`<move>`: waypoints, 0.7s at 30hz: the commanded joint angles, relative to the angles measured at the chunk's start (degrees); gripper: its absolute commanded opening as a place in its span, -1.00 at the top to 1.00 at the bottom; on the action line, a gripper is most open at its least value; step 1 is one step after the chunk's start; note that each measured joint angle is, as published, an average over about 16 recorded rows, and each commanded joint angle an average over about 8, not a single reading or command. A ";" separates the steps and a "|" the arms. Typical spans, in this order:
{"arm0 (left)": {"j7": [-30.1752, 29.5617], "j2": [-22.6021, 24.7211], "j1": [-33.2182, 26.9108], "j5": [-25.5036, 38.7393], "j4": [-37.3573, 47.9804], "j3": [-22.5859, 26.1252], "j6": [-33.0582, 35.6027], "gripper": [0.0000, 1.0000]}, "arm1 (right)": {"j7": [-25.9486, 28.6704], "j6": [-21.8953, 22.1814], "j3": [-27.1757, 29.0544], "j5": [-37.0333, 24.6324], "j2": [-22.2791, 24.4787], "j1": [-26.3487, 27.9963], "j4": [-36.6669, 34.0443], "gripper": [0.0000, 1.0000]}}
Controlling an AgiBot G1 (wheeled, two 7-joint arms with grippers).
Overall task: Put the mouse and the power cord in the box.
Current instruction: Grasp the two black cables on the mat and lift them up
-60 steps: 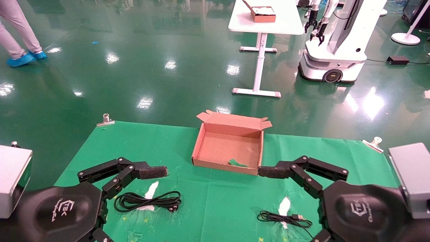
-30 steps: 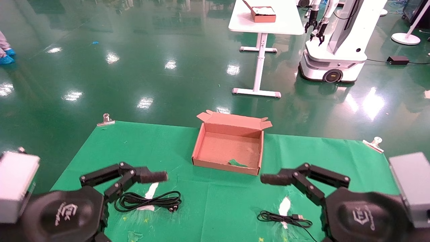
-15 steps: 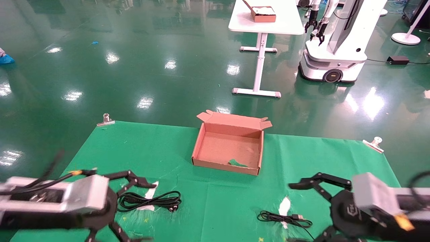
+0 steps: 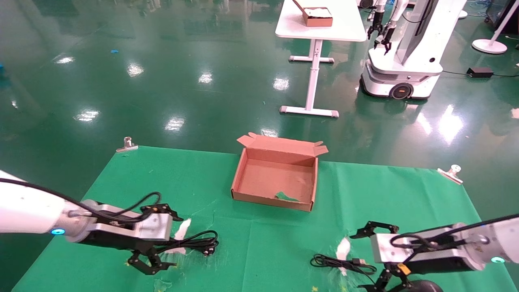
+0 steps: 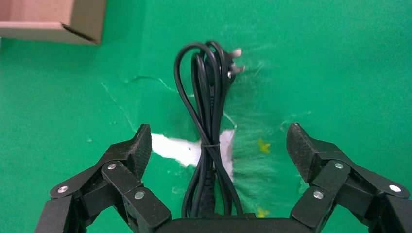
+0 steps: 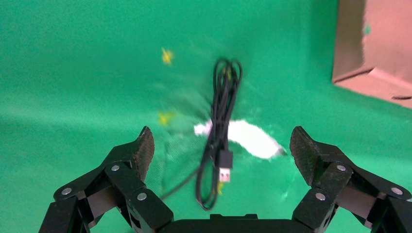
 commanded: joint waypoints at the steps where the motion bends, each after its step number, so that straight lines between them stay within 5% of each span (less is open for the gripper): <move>1: 2.48 2.01 -0.76 1.21 4.08 0.64 -1.65 -1.00 | -2.93 1.74 -1.34 -2.60 -2.18 1.73 -3.96 -1.00; 21: 13.64 8.34 -2.29 1.83 20.78 0.66 -11.74 -1.00 | -14.03 8.91 -3.66 -6.59 -9.32 5.01 -19.44 -1.00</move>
